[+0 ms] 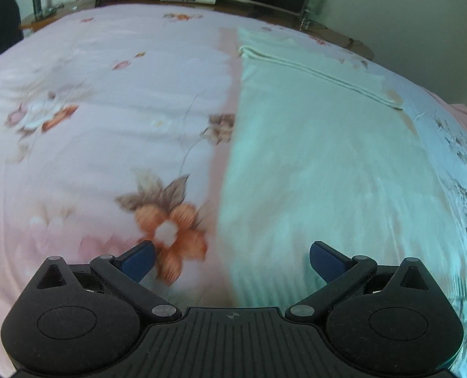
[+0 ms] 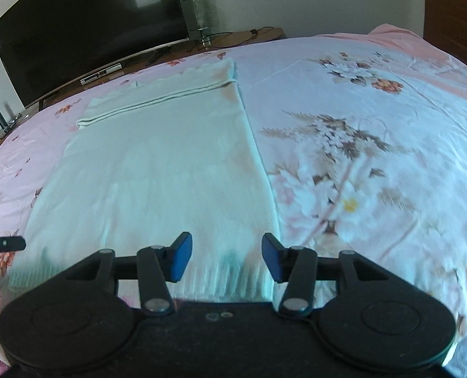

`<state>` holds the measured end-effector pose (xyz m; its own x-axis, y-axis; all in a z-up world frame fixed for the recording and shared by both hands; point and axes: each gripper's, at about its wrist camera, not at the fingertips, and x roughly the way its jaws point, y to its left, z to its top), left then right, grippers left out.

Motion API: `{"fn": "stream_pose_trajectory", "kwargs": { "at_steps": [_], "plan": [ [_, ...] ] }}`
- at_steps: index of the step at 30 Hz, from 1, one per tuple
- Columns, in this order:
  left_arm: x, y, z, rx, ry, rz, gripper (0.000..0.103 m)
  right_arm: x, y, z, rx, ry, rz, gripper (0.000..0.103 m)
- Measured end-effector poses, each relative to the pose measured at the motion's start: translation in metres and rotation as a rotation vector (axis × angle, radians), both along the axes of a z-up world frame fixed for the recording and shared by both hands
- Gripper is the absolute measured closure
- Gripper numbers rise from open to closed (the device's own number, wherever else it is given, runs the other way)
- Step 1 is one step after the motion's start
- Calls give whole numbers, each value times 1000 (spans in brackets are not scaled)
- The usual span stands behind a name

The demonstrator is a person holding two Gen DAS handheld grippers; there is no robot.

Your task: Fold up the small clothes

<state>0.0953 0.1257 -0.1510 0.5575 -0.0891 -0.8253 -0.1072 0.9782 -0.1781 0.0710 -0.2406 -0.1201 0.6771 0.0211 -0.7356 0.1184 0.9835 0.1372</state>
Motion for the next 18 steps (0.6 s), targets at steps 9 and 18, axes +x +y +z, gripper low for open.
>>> {"fn": "stream_pose_trajectory", "kwargs": {
  "at_steps": [9,18],
  "plan": [
    [-14,5,-12,-101,25,-8,0,-14,6,-9,11,22,-25,53],
    [-5,8,-13,-212,45,9,61,-5,-20,-17,34,37,-82,53]
  ]
}}
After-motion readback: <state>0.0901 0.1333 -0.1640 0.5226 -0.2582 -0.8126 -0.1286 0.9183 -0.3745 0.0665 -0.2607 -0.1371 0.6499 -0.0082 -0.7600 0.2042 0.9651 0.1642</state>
